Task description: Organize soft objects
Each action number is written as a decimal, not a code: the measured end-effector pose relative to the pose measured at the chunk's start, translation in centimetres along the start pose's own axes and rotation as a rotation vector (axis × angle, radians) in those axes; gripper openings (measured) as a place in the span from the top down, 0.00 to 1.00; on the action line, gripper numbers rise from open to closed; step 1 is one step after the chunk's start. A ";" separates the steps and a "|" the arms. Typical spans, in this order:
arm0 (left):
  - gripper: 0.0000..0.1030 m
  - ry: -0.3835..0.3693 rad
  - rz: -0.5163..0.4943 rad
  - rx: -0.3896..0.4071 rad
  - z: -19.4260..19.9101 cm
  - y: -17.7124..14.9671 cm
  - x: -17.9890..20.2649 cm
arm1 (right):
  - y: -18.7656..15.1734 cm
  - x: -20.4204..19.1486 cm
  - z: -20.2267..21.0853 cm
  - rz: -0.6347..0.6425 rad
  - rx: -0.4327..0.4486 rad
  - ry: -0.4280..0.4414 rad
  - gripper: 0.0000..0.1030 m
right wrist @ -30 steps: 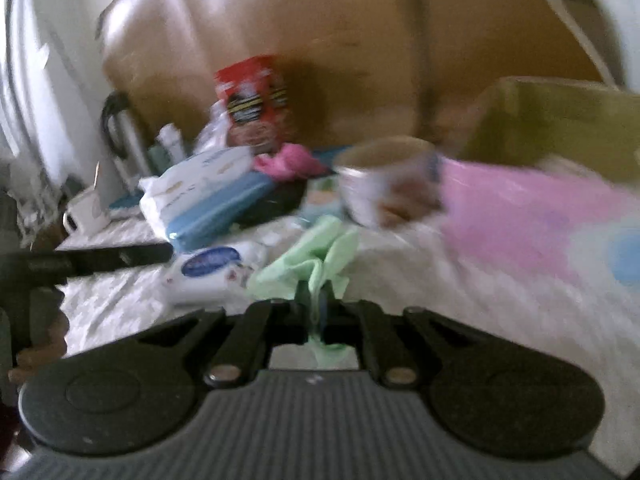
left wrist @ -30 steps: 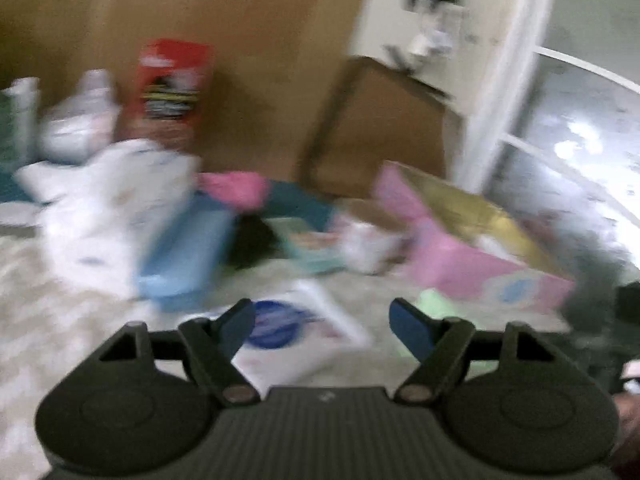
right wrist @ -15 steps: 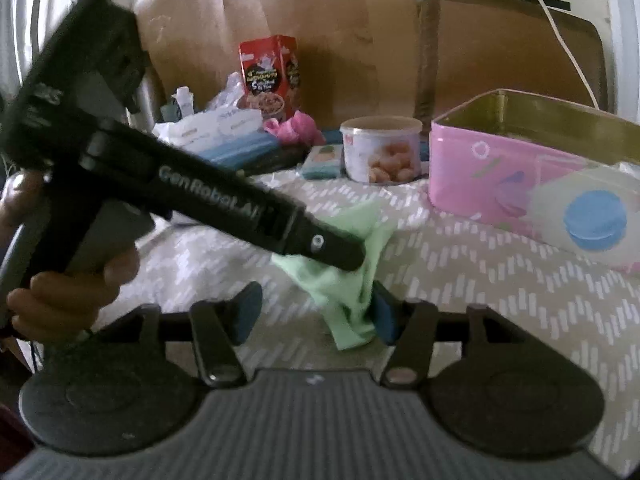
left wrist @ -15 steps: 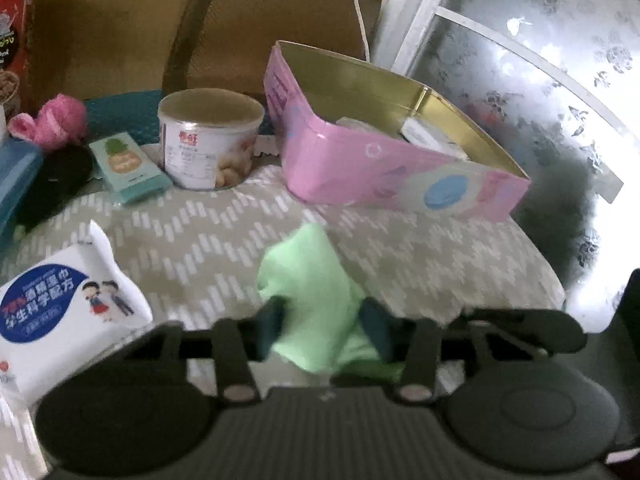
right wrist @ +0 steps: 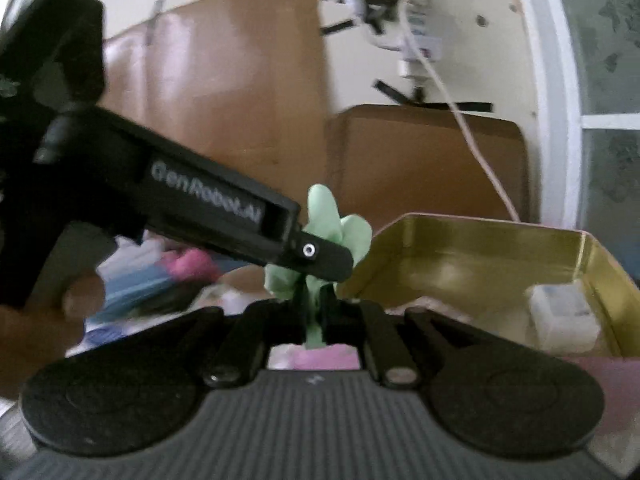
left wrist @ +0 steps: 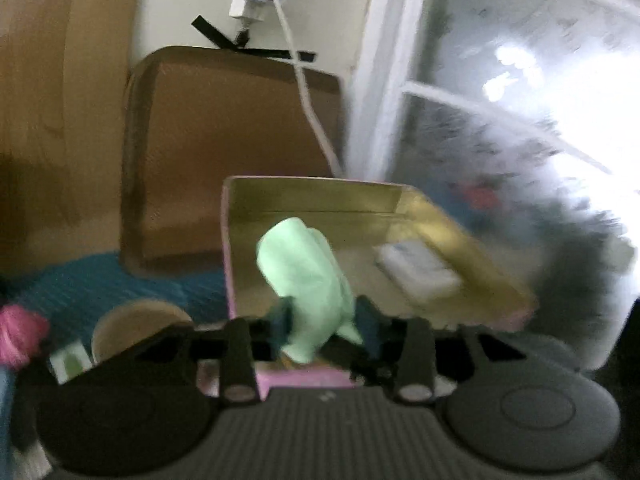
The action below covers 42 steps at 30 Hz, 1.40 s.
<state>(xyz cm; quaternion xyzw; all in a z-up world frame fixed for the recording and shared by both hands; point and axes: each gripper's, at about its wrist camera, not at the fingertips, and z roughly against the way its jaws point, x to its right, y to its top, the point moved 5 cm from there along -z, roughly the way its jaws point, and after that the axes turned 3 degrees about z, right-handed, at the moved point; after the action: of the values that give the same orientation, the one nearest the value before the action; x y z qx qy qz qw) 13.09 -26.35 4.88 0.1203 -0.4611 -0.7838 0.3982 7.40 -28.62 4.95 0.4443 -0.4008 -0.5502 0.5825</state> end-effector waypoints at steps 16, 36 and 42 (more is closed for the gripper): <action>0.45 0.271 0.227 0.136 10.9 -6.7 -14.7 | 1.4 2.8 -1.1 -0.115 0.099 -0.162 0.26; 0.45 0.259 0.382 0.106 13.4 -10.9 -20.1 | 1.8 -14.5 -26.8 -0.271 -0.602 0.300 0.56; 0.45 0.239 0.393 0.133 15.2 -11.0 -20.2 | 5.2 -14.4 -21.7 -0.112 -0.349 0.227 0.57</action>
<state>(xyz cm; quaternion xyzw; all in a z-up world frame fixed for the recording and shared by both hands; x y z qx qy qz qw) 12.18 0.84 0.54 0.1462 -0.4757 -0.6393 0.5862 28.57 -12.60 4.11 0.4174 -0.2058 -0.5892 0.6605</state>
